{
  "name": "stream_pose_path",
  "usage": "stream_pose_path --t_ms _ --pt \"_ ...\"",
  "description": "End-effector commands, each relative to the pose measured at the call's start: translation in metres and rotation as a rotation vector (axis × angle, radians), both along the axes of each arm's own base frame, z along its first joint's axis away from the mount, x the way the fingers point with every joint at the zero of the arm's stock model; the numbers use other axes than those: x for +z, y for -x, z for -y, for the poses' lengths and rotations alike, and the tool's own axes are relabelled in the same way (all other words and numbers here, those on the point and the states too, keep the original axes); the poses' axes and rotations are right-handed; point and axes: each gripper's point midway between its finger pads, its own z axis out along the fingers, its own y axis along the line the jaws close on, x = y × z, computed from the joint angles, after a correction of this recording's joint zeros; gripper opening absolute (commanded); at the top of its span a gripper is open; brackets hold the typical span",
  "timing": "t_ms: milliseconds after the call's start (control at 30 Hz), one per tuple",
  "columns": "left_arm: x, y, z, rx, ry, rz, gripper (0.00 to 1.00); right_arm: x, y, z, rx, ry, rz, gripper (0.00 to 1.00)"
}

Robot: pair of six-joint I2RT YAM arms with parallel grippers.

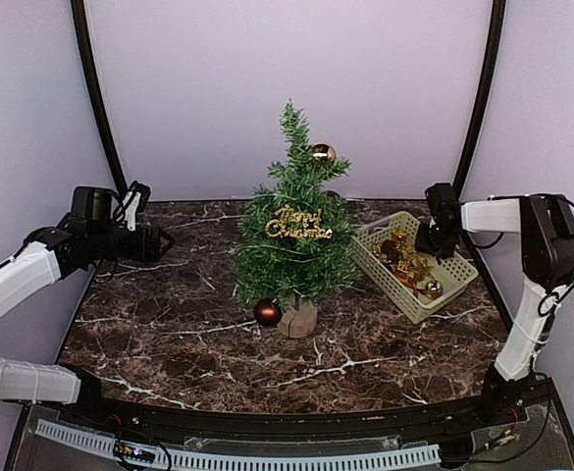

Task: Decorate the small christmas tree
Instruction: Pick up the star ornament from the bin.

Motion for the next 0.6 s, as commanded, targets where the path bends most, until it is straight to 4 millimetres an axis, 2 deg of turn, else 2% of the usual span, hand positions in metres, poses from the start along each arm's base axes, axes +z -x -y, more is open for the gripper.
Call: stream_pose_path --t_ms 0,233,333,567 --pt "0.003 -0.004 0.001 -0.014 -0.003 0.026 0.74 -0.002 -0.009 0.013 -0.075 0.032 0.020 0.40" --pt "0.003 -0.004 0.002 -0.018 -0.003 0.021 0.74 -0.025 -0.012 0.018 -0.107 0.036 0.003 0.30" --pt "0.003 -0.004 0.002 -0.019 -0.002 0.024 0.74 -0.034 -0.010 0.018 -0.117 0.029 -0.013 0.22" --pt "0.004 -0.003 0.002 -0.020 0.000 0.025 0.74 -0.044 -0.004 0.019 -0.130 0.016 -0.021 0.16"
